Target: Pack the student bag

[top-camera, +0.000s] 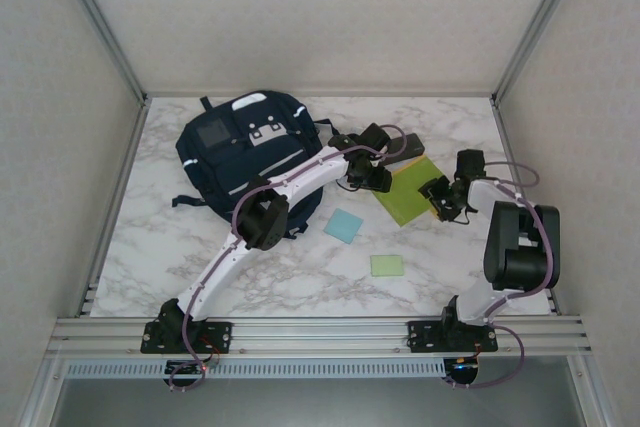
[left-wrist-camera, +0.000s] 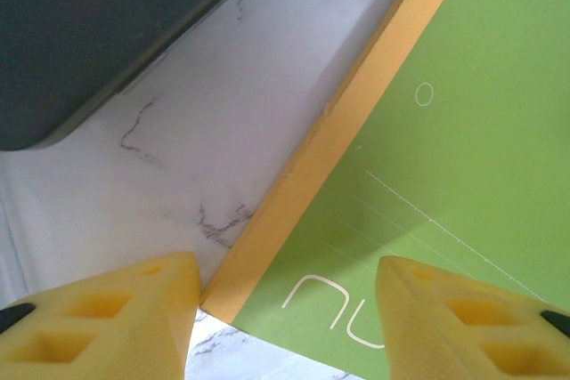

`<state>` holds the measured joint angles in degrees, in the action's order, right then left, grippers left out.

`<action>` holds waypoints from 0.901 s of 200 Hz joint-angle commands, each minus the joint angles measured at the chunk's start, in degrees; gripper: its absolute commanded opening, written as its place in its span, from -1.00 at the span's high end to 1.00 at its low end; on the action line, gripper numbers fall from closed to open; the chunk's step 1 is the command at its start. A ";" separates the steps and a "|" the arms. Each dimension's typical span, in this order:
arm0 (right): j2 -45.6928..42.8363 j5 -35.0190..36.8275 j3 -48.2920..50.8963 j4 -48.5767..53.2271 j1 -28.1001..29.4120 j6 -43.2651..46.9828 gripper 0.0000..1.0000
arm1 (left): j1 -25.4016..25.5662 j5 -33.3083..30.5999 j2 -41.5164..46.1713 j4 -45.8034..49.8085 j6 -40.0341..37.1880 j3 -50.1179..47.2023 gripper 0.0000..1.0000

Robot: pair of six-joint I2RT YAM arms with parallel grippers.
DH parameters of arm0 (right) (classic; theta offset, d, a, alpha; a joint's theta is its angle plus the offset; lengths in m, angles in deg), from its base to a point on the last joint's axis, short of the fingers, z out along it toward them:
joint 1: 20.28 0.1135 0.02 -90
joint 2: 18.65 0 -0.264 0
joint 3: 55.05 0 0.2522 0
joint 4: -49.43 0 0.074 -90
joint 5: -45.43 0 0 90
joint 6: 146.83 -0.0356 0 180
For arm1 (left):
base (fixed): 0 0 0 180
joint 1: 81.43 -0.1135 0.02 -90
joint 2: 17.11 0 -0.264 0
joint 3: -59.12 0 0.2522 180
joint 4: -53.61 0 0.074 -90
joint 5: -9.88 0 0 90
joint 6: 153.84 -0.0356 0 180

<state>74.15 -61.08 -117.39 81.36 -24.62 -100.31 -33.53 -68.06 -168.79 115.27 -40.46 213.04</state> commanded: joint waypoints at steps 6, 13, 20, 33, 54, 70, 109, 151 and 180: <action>1.15 -1.12 1.63 -1.54 0.21 -1.94 -0.05 | 0.97 -0.11 -3.54 6.74 0.63 0.12 -0.08; 1.95 -1.64 1.50 -2.54 0.41 -2.35 -0.05 | 0.97 -0.06 -3.54 6.92 0.53 0.16 -0.08; 2.50 -1.97 1.37 -3.72 0.45 -2.37 -0.05 | 0.96 -0.11 -3.54 7.03 0.47 0.12 -0.08; 3.18 -2.83 0.87 -6.01 0.67 -2.41 -0.04 | 0.96 -0.04 -3.39 7.21 0.48 0.12 -0.07; 3.98 -4.62 -1.09 -8.41 0.75 -2.30 0.03 | 0.96 0.03 -3.49 7.14 0.53 0.12 -0.07; 3.57 -5.56 -2.66 -9.12 0.98 -2.09 0.09 | 0.97 -0.01 -3.62 7.21 0.64 0.15 -0.07; 1.55 -6.16 -4.96 -8.89 1.27 -1.24 0.16 | 0.97 0.34 -3.71 7.14 0.76 0.12 -0.05; -0.89 -7.43 -3.21 -11.53 1.44 -1.41 0.19 | 0.94 0.58 -3.54 7.21 0.73 0.12 -0.05; -0.73 -7.62 -2.67 -11.59 1.58 -1.51 0.33 | 0.97 0.58 -3.17 7.24 0.88 0.12 -0.05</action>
<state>74.69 -65.83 -120.78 71.77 -24.01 -102.26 -33.51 -68.48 -168.86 115.64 -40.46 213.15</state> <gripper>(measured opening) 0.368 0.526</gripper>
